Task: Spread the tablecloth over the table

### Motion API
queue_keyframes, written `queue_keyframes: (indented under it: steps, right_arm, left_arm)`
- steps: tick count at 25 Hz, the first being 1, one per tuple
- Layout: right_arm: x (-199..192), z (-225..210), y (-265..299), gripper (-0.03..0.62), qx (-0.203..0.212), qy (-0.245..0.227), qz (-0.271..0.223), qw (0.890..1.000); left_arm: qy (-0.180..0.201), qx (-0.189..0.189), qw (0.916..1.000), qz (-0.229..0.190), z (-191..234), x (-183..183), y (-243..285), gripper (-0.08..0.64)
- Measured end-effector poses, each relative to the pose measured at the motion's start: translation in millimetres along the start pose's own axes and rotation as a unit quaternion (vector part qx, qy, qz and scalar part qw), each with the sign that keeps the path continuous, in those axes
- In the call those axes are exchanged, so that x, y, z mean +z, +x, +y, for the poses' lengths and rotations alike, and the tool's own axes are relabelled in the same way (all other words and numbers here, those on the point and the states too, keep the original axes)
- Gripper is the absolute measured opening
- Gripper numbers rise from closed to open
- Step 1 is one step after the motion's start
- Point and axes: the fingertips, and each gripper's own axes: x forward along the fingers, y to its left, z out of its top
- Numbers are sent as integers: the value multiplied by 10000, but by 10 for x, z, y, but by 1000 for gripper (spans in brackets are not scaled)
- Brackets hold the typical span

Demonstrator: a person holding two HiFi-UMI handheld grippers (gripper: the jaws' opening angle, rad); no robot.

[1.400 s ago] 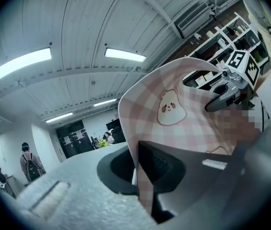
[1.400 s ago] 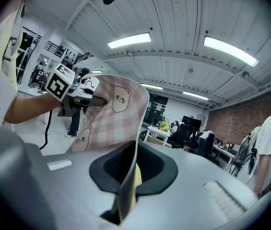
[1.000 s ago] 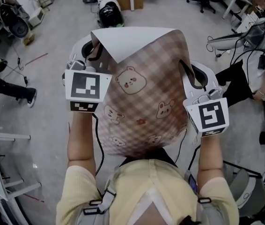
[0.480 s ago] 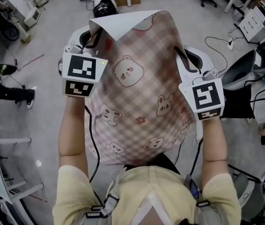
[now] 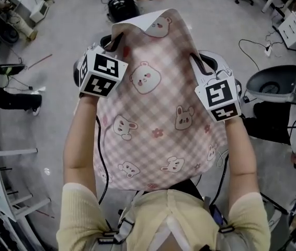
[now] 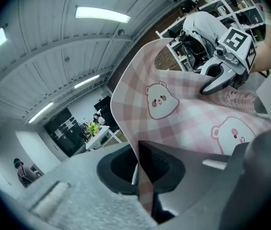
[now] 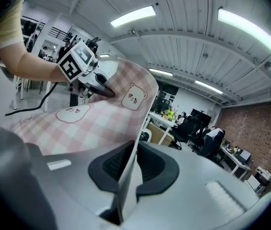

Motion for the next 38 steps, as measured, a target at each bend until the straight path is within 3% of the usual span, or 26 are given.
queue_keyframes:
  steps: [5, 15, 23, 38]
  right_arm:
    - [-460, 53, 382, 32, 295, -111, 432, 9986]
    - [-1132, 366, 883, 37, 840, -407, 1039, 9902]
    - [-1489, 571, 1129, 43, 1061, -731, 1345, 9825]
    - [-1767, 666, 1268, 66, 944, -1329, 1575, 9740]
  left_arm:
    - [497, -198, 9972, 527, -209, -354, 431, 9]
    - [1020, -730, 9844, 1234, -593, -1058, 959, 12]
    - [866, -979, 9792, 1553, -811, -1458, 1163, 12]
    - [652, -640, 9834, 1567, -917, -1650, 1324, 43]
